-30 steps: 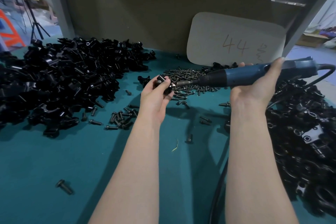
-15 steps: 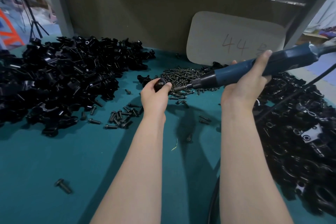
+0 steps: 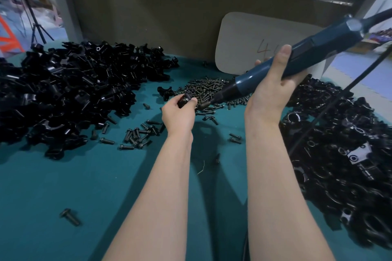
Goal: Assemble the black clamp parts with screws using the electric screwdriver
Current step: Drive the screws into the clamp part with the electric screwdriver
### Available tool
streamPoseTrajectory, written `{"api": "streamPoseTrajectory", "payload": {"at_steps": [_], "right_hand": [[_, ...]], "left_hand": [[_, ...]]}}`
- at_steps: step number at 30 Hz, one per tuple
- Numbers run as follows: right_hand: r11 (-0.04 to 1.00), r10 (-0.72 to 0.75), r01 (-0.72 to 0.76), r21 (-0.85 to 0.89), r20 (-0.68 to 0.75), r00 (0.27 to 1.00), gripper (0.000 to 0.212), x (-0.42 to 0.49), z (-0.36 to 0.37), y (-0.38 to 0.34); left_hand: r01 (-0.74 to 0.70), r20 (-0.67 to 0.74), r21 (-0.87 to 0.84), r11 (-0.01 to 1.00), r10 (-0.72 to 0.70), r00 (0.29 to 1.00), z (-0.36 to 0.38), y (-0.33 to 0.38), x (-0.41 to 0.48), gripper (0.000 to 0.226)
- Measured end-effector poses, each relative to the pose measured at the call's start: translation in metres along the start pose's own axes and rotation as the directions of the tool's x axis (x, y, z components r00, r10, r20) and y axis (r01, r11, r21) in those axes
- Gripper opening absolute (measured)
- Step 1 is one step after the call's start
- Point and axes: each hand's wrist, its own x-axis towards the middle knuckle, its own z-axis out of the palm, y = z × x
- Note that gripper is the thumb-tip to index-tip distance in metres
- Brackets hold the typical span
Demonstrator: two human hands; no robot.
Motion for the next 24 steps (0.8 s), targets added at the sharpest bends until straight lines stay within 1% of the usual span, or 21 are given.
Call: {"api": "streamPoseTrajectory", "payload": {"at_steps": [3, 4, 6, 10, 16, 20, 24], "right_hand": [[1.0, 0.007, -0.007, 0.018, 0.002, 1.0, 0.034, -0.002, 0.002, 0.002], [1.0, 0.006, -0.006, 0.012, 0.006, 1.0, 0.035, -0.003, 0.002, 0.003], [1.0, 0.004, -0.004, 0.009, 0.007, 1.0, 0.036, -0.003, 0.002, 0.004], [1.0, -0.005, 0.006, 0.026, -0.019, 1.0, 0.036, -0.003, 0.001, 0.005], [1.0, -0.028, 0.028, 0.001, -0.02, 0.999, 0.035, -0.006, 0.005, 0.008], [1.0, -0.02, 0.02, -0.003, -0.017, 1.0, 0.034, -0.007, 0.005, 0.01], [1.0, -0.013, 0.013, -0.003, -0.026, 1.0, 0.034, -0.008, 0.005, 0.011]], "left_hand": [[0.008, -0.02, -0.017, 1.0, -0.008, 1.0, -0.002, 0.001, 0.003, 0.021], [0.013, -0.022, -0.025, 1.0, -0.014, 1.0, -0.002, 0.002, 0.003, 0.02], [0.018, -0.028, -0.037, 0.999, -0.019, 0.999, -0.002, 0.001, 0.002, 0.021], [0.015, -0.041, -0.043, 0.999, -0.016, 0.999, -0.002, 0.001, 0.003, 0.034], [0.008, -0.058, -0.048, 0.999, -0.011, 0.998, -0.003, 0.0, 0.003, 0.035], [0.007, -0.068, -0.052, 0.999, -0.01, 0.998, -0.004, 0.0, 0.004, 0.027], [0.003, -0.075, -0.043, 0.999, -0.006, 0.997, -0.004, 0.0, 0.003, 0.032]]}}
